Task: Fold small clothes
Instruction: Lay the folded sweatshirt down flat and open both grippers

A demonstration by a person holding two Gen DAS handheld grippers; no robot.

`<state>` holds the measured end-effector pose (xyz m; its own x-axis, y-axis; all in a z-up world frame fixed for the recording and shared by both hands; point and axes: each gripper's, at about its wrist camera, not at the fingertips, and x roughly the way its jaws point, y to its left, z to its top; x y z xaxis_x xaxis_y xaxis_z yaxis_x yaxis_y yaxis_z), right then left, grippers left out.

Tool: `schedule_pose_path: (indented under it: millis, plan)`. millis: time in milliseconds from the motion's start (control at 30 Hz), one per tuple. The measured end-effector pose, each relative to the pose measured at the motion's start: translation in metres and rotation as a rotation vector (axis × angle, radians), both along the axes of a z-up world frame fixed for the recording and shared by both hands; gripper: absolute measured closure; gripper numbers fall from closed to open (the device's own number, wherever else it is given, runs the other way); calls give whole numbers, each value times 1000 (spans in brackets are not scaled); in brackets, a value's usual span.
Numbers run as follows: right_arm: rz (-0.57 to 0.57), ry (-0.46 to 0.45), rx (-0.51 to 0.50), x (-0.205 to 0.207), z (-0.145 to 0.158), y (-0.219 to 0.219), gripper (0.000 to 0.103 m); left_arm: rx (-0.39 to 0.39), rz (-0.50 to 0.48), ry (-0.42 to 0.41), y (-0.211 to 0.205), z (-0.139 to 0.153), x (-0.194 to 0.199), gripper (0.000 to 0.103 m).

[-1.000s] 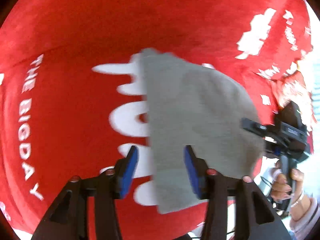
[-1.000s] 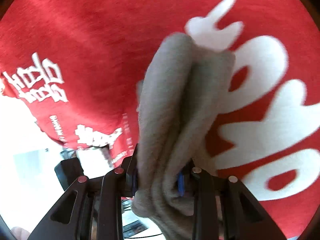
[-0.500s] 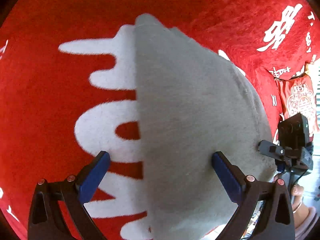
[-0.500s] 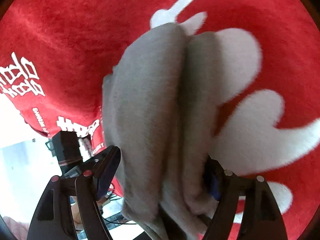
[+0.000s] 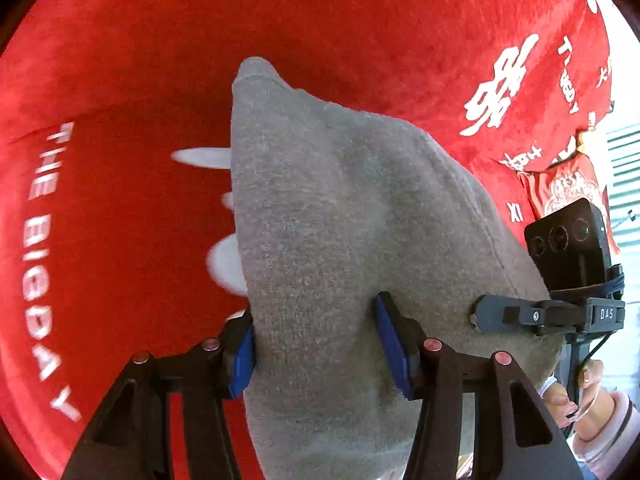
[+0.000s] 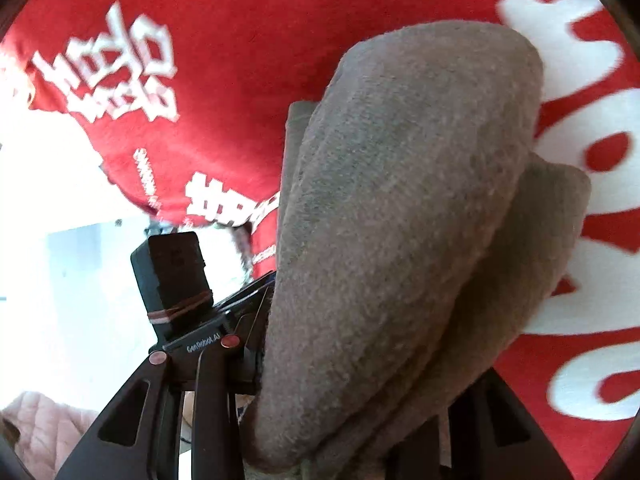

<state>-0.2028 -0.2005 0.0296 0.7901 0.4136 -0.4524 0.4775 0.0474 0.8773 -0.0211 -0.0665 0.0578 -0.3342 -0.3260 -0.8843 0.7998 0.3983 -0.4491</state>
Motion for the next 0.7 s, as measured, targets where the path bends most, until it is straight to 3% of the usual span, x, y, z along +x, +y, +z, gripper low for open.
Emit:
schedule_pose_path:
  millis: [100, 200, 267, 367, 433, 533, 600, 667, 700]
  plan:
    - [77, -14, -11, 31, -3, 23, 64, 38, 14, -60, 31, 3, 14, 48]
    - [131, 14, -7, 56, -19, 42, 64, 111, 57, -93, 64, -13, 30, 48]
    - [164, 84, -29, 66, -30, 51, 62, 151, 92, -103, 77, -25, 38, 48]
    - [201, 240, -95, 66, -39, 58, 55, 144, 146, -136, 95, -23, 53, 48]
    - [144, 273, -94, 53, -37, 55, 53, 123, 170, -166, 103, -16, 63, 48]
    - [-4, 298, -49, 30, -42, 42, 41, 130, 189, -181, 99, -18, 75, 48]
    - [-115, 307, -12, 21, -47, 28, 42, 143, 186, -191, 95, -26, 77, 48]
    - [-166, 313, -22, 17, -45, 19, 73, 165, 172, -198, 82, -38, 67, 48]
    - [-125, 337, -90, 24, -36, 17, 73, 169, 164, -201, 80, -40, 63, 48]
